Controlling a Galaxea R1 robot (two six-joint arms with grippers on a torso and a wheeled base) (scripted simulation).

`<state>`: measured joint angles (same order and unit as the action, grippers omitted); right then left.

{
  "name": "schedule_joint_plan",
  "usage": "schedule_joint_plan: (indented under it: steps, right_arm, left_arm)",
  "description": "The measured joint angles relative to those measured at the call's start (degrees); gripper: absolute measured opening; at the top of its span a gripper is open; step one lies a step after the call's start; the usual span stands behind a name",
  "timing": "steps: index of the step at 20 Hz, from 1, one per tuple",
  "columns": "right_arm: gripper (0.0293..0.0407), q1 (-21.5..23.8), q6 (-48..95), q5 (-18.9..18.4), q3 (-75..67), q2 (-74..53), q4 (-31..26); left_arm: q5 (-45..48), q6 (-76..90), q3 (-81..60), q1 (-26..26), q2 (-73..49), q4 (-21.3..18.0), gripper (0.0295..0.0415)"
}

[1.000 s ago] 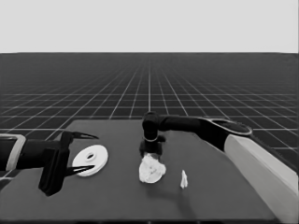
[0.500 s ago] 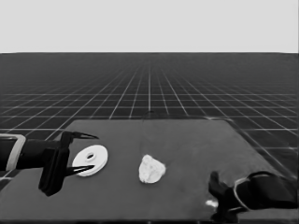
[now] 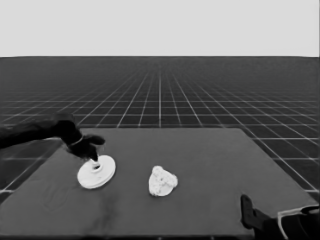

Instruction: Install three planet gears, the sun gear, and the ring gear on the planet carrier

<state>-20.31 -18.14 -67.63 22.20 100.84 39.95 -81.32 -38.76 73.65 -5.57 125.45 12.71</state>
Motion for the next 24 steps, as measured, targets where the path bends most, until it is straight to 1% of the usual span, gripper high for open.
schedule_joint_plan:
  steps: [1,2,4,6,7,8,9,11,16,17,24]
  right_arm:
    - [0.0385,0.0,0.0,0.0,0.0,0.0,0.0]
    - [0.0385,0.0,0.0,0.0,0.0,0.0,0.0]
    - [0.0385,0.0,0.0,0.0,0.0,0.0,0.0]
    - [0.0385,0.0,0.0,0.0,0.0,0.0,0.0]
    - [0.0385,0.0,0.0,0.0,0.0,0.0,0.0]
    - [0.0385,0.0,0.0,0.0,0.0,0.0,0.0]
    - [0.0385,0.0,0.0,0.0,0.0,0.0,0.0]
    - [0.0385,0.0,0.0,0.0,0.0,0.0,0.0]
    - [0.0385,0.0,0.0,0.0,0.0,0.0,0.0]
    - [0.0385,0.0,0.0,0.0,0.0,0.0,0.0]
    - [0.0385,0.0,0.0,0.0,0.0,0.0,0.0]
  left_arm:
    - [-1.3,-0.4,8.1,0.4,3.4,-4.0,0.0388]
    - [-2.3,-0.2,13.7,0.6,5.7,-6.3,0.0386]
    - [-3.3,0.5,19.9,0.9,8.2,-8.4,0.0385]
    - [-3.7,1.0,22.4,1.0,9.3,-9.1,0.0385]
    - [-0.2,1.7,24.7,5.1,10.3,-6.5,0.0385]
    - [1.9,2.3,26.7,8.0,11.4,-5.1,0.0385]
    - [3.2,2.9,28.3,9.7,12.2,-4.5,0.0385]
    - [4.4,3.5,30.1,11.0,13.0,-3.9,0.0385]
    - [5.0,3.9,31.0,11.6,13.4,-3.7,0.0385]
    - [5.0,3.9,31.0,11.6,13.4,-3.7,0.0349]
    - [5.0,3.9,31.0,11.6,13.5,-3.7,0.0348]
